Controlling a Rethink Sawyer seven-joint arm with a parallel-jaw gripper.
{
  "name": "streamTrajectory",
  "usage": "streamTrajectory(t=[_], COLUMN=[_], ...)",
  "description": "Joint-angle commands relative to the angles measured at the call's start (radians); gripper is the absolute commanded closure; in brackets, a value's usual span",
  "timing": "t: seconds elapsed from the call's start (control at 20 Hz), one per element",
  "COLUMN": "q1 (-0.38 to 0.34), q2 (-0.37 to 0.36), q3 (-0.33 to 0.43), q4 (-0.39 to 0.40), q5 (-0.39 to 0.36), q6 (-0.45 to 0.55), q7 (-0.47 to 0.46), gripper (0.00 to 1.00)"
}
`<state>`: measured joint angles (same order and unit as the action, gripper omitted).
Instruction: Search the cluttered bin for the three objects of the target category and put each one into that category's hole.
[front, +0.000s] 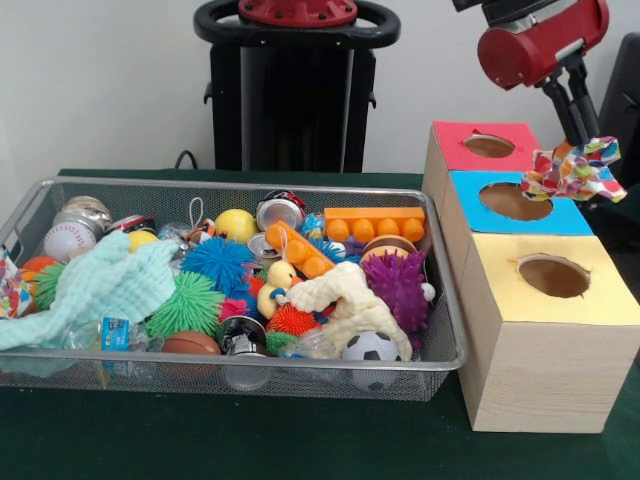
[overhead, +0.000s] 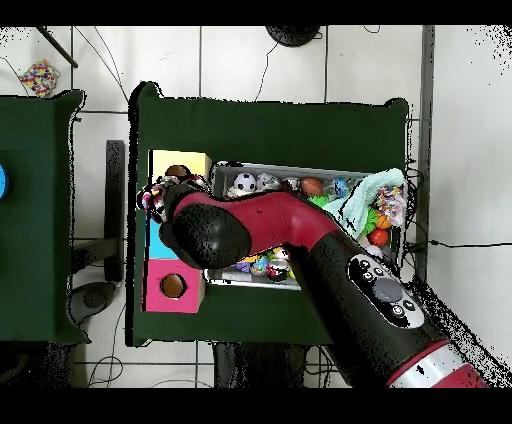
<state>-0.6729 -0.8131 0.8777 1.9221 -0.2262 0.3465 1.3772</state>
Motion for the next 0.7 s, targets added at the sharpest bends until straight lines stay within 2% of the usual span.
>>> streamTrajectory(t=[0.05, 0.35, 0.7], q1=[0.018, 0.058, 0.056], q2=[-0.037, -0.028, -0.009], q3=[-0.083, -0.152, -0.151], q4=[0.052, -0.002, 0.0], q5=[-0.106, -0.14, -0.152], q6=[0.017, 0.101, 0.04], q7=[0.049, 0.031, 0.055], gripper=[1.0, 1.0, 1.0])
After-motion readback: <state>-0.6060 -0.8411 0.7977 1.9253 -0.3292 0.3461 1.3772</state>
